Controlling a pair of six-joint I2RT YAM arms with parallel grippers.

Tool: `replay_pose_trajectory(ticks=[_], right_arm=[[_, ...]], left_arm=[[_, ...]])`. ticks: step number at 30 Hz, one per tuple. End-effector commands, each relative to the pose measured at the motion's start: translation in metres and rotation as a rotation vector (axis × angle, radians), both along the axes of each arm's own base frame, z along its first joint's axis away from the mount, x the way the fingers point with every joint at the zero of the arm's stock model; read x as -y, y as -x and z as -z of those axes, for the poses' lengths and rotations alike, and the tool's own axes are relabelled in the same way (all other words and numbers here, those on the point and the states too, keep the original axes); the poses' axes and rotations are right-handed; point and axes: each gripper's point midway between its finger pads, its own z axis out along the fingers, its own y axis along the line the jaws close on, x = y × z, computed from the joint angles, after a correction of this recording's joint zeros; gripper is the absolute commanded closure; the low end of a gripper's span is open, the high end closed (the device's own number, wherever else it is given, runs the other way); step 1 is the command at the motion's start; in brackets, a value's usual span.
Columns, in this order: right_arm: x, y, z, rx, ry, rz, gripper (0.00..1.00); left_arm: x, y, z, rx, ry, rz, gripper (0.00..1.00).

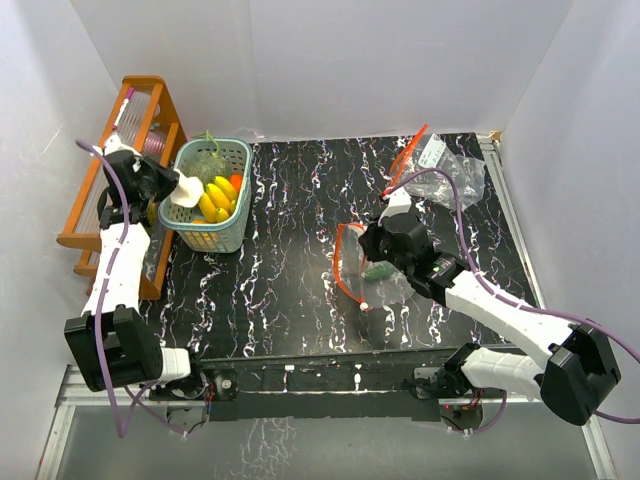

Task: Open the zip-top bag and remove the fake food
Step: Place the fake vegetable in the bin, then pick up the fake vegetable from the zipper food storage bag.

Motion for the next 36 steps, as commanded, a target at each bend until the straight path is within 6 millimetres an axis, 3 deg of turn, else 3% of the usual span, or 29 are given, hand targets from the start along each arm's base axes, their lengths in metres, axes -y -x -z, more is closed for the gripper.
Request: replay_pose_trajectory(ticks=[1,4,9,12,18,22,26,29,32,36], right_arm=[[0.001,-0.009,-0.016,0.060,-0.038,0.020,0.92],[-0.001,-0.009,-0.015,0.056,-0.044,0.011,0.92],[-0.002,-0.008,-0.016,0.058,-0.049,0.009,0.92],[-0.004,-0.008,-0.016,0.055,-0.054,0.003,0.92],[-0.006,-0.008,-0.021,0.059,-0.066,-0.003,0.92],[-0.008,-0.007,-0.037,0.082,-0.078,-0.024,0.92],[-0.007,-0.013,-0.056,0.106,-0.036,-0.028,0.88],[-0.004,-0.017,-0.073,0.139,-0.014,-0.024,0.68],[0.000,-0.019,-0.087,0.161,-0.013,-0.015,0.43],[0.027,-0.025,-0.093,0.169,-0.014,0.081,0.29]], left_arm=[[-0.009,0.013,0.017,-0.042,0.048,-0.024,1.00],[-0.018,0.020,0.032,-0.073,0.049,-0.068,1.00],[-0.021,0.026,0.014,-0.012,0.049,-0.076,0.44],[-0.021,0.026,-0.004,0.016,0.036,-0.071,0.38],[-0.011,0.027,-0.026,0.063,0.045,-0.017,0.38],[0.026,0.031,-0.039,0.132,0.052,0.100,0.39],[0.087,0.036,-0.038,0.114,-0.018,0.209,0.38],[0.138,0.044,-0.027,0.108,0.032,0.338,0.38],[0.195,0.063,0.000,0.067,0.057,0.461,0.40],[0.269,0.095,0.041,-0.010,0.034,0.613,0.46]])
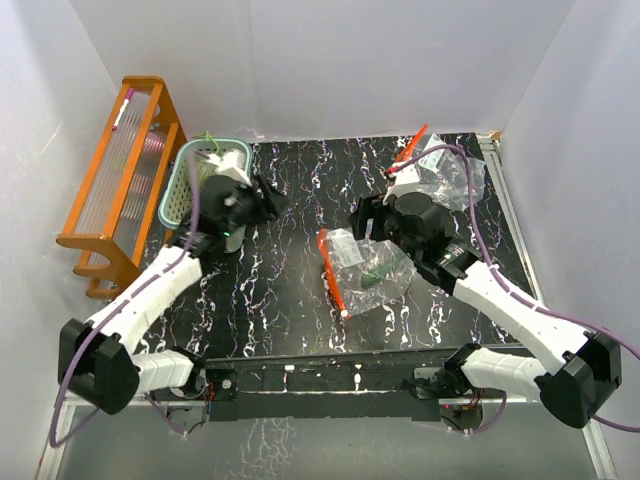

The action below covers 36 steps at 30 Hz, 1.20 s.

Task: Open the zip-top bag and remove the fake food
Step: Pick up the fake vegetable from the zipper food storage bag.

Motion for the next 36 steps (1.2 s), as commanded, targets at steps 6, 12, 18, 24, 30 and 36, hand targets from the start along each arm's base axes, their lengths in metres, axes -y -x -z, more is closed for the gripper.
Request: replay_pose_trajectory(ticks=[6,12,18,24,30,36], right_arm=[[0.104,-0.024,0.017,-0.075,-0.092,0.255,0.20],[0.128,-0.022,0.079,-0.204,-0.109,0.293,0.20],[0.125,-0.020,0.103,-0.221,-0.183,0.248,0.48],[0.122,-0.019,0.104,-0.223,-0.209,0.237,0.92],[0.126,-0.014,0.070,-0.153,-0.275,0.280,0.92],[0.125,-0.010,0.067,-0.185,-0.296,0.291,0.92]], left_arm=[[0.105,0.072,0.099,-0.160,-0.090,0.175,0.57],[0.086,0.082,0.107,-0.158,-0.092,0.130,0.58],[0.065,0.093,0.098,-0.133,-0.112,0.104,0.56],[0.069,0.121,0.148,-0.233,-0.023,0.144,0.63],[0.104,0.136,0.171,-0.243,-0.015,0.199,0.65],[0.142,0.136,0.179,-0.225,-0.016,0.258,0.65]])
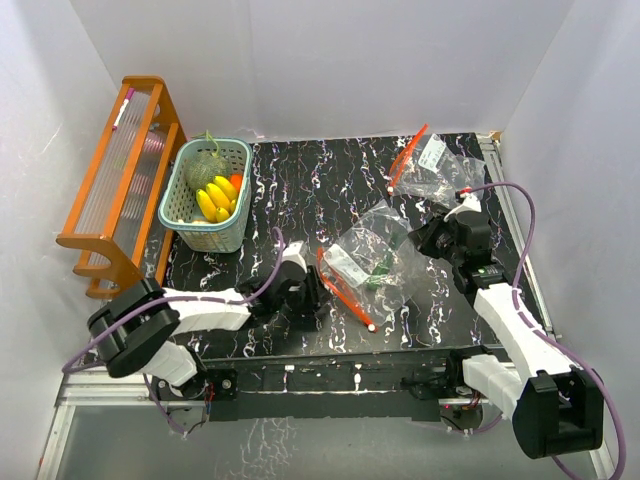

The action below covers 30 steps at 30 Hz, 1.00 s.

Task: Open the zip-top bag and remove the fake food
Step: Pick up the fake vegetable from the zipper food storage bag.

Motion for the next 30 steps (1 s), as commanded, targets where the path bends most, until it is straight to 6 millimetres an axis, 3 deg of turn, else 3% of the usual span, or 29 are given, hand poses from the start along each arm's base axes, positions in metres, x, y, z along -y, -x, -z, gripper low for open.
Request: replay_pose_trajectory(ticks=[1,6,12,16,21,22,26,30], right_arm=[[0.001,-0.006,-0.020,0.037,-0.030,0.024,0.92],[-0.001,-0.005,-0.021,0.040,-0.036,0.014,0.92],[-0.001,-0.003,-0.014,0.029,-0.030,0.013,0.92],[0.001,-0.003,-0.011,0.022,-0.020,0.016,0.92],[-0.003,-0.003,-0.006,0.017,-0.030,-0.002,0.92],[-0.004,-0.003,-0.006,0.016,-0.033,-0.005,0.92],[-0.003,-0.001,-0.004,0.020,-0.032,-0.004,0.92],[-0.004,0.002,-0.003,0.022,-0.035,-0.009,0.92]], left_arm=[[0.041,-0.017,-0.033,0.094,0.123,0.012,0.65],[0.056,-0.023,-0.015,0.089,0.083,0.036,0.65],[0.074,-0.027,-0.010,0.105,0.123,0.059,0.65],[0.071,-0.022,-0.006,0.106,0.108,0.079,0.65],[0.065,-0.018,-0.017,0.141,0.193,0.065,0.65],[0.066,-0.018,-0.020,0.147,0.222,0.059,0.69],[0.077,-0.019,-0.030,0.156,0.306,0.065,0.99],[0.087,-0.023,-0.036,0.153,0.382,0.061,1.00]])
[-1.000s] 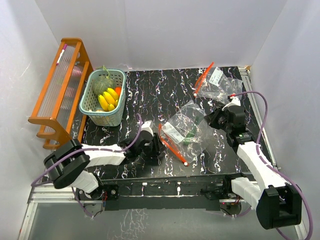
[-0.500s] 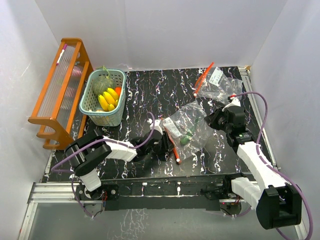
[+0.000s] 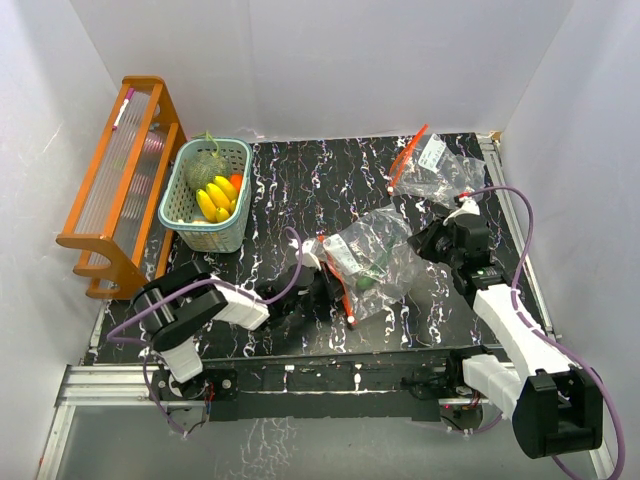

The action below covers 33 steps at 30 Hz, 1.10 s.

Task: Open the zip-top bag and remove the fake food
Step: Pick up the fake vegetable from the zipper food storage bag.

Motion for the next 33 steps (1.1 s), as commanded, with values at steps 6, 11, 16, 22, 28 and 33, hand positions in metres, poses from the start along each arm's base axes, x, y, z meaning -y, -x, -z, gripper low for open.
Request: replay_pose_trajectory(ticks=[6,11,16,22,28,33], right_arm=[[-0.006,0.002,-0.012,0.070,-0.035,-0.029,0.92],[-0.012,0.008,-0.008,0.059,-0.065,-0.057,0.92],[-0.012,0.010,-0.002,0.054,-0.066,-0.056,0.92],[-0.012,0.013,-0.001,0.050,-0.065,-0.061,0.92],[-0.012,0.015,0.002,0.046,-0.059,-0.063,0.92],[-0.013,0.014,0.002,0.048,-0.061,-0.069,0.93]], left_arm=[[0.012,-0.024,-0.023,-0.045,0.317,-0.036,1.00],[0.014,-0.027,-0.025,-0.055,0.411,-0.041,0.96],[0.021,-0.035,-0.030,-0.002,0.380,-0.030,0.91],[0.035,-0.044,-0.042,0.063,0.367,0.009,0.80],[0.045,-0.039,-0.021,0.079,0.284,0.066,0.66],[0.052,-0.036,0.008,0.143,0.108,0.116,0.58]])
